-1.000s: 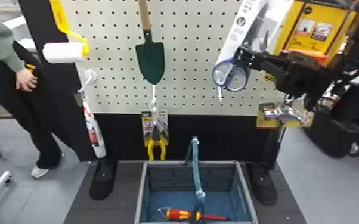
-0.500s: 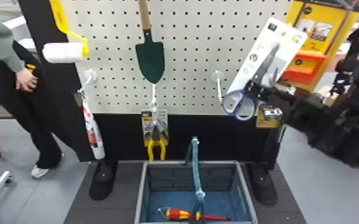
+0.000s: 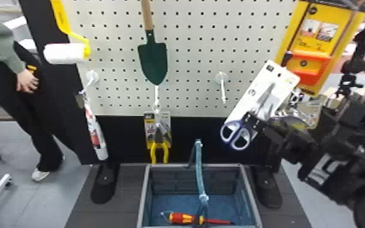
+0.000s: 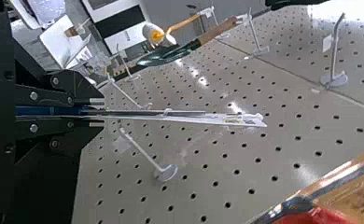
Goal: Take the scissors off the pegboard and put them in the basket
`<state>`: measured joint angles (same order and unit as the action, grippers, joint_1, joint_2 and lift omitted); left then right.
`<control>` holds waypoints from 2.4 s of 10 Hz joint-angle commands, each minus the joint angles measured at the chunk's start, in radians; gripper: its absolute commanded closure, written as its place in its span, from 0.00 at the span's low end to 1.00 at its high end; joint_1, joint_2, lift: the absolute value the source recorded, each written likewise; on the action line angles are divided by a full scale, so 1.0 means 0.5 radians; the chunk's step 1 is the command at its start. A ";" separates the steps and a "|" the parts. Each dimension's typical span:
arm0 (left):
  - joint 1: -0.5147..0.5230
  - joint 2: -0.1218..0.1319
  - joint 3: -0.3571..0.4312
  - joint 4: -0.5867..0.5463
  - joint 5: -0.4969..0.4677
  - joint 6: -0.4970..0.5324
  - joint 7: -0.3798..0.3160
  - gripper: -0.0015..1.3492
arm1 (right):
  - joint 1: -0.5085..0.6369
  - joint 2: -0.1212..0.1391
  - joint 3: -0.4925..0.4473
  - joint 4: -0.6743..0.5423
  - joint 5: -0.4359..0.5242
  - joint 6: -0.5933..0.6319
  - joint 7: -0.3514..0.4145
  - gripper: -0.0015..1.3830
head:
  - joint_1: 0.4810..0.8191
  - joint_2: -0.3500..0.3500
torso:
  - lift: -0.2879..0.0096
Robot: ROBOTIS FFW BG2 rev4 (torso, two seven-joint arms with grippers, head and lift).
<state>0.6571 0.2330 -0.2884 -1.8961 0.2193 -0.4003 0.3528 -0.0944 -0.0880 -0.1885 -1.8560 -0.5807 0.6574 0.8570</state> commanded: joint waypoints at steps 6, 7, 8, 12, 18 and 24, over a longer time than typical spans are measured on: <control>-0.007 0.000 -0.012 0.000 0.003 0.030 -0.003 0.08 | 0.074 0.023 0.079 0.332 -0.047 -0.075 0.001 0.92 | 0.20 0.50 | 0.63; -0.012 0.000 -0.018 0.000 0.003 0.037 -0.003 0.08 | 0.070 0.019 0.101 0.391 -0.054 -0.085 0.001 0.92 | 0.20 0.50 | 0.63; -0.012 0.000 -0.018 0.005 0.003 0.040 -0.006 0.08 | 0.070 0.019 0.119 0.421 -0.060 -0.091 0.001 0.92 | 0.20 0.50 | 0.63; -0.016 -0.006 -0.018 0.015 0.003 0.043 -0.015 0.08 | 0.070 0.019 0.178 0.514 -0.084 -0.121 0.004 0.92 | 0.20 0.50 | 0.63; -0.020 -0.012 -0.015 0.029 0.006 0.015 -0.018 0.08 | 0.070 0.023 0.285 0.646 -0.121 -0.164 0.016 0.92 | 0.20 0.50 | 0.63; -0.025 -0.024 -0.012 0.049 0.003 -0.003 -0.018 0.08 | 0.083 0.016 0.426 0.754 -0.182 -0.170 0.023 0.92 | 0.20 0.50 | 0.63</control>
<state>0.6449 0.2209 -0.2945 -1.8728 0.2217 -0.4014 0.3435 -0.0541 -0.0800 0.0177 -1.4845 -0.6683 0.5734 0.8682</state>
